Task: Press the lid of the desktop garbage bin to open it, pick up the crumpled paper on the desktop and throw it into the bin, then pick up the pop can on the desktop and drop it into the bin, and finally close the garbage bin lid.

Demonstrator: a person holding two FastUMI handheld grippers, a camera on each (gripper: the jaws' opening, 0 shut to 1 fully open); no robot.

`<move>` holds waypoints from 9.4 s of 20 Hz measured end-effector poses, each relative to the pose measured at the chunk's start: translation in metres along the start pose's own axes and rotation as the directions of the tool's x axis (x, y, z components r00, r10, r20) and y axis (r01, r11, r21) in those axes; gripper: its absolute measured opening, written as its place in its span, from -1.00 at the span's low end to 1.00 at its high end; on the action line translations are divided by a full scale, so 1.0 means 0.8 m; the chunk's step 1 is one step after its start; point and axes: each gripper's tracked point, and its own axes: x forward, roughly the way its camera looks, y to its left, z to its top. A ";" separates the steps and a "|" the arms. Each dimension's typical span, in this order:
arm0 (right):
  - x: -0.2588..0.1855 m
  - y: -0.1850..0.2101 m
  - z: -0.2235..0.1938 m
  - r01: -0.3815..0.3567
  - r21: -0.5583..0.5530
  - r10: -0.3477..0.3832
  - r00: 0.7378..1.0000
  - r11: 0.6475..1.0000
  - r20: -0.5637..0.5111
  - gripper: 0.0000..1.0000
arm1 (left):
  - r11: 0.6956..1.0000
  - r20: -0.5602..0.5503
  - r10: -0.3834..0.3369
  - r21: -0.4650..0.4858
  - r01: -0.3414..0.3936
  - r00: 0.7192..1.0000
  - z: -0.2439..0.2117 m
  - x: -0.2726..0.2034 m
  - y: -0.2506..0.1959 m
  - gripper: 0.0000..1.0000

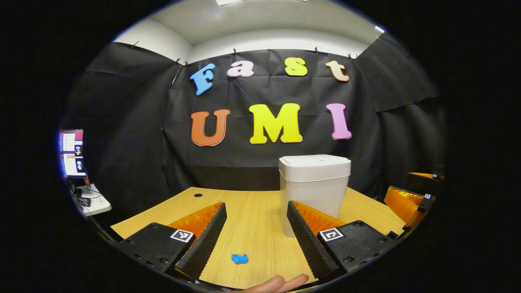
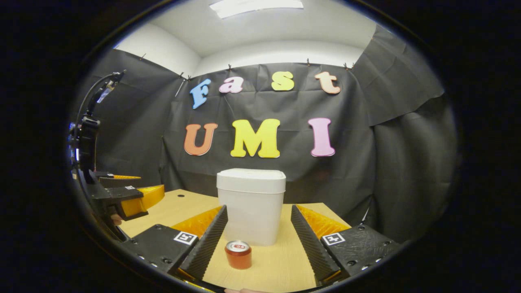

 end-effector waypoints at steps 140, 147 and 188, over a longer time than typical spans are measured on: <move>0.100 0.072 -0.265 0.050 0.002 -0.044 0.884 0.999 -0.465 0.87 | 0.994 -0.407 -0.062 -0.107 0.020 0.911 -0.180 0.054 0.046 -0.14; 0.096 0.070 -0.220 0.010 0.022 0.000 0.916 1.000 -0.400 0.60 | 0.997 -0.362 -0.022 -0.072 -0.004 0.932 -0.159 0.046 0.048 -0.14; 0.012 -0.099 0.018 -0.026 0.164 0.041 0.995 0.986 -0.088 0.59 | 0.983 0.101 -0.154 -0.088 0.163 0.983 0.127 0.303 -0.174 -0.07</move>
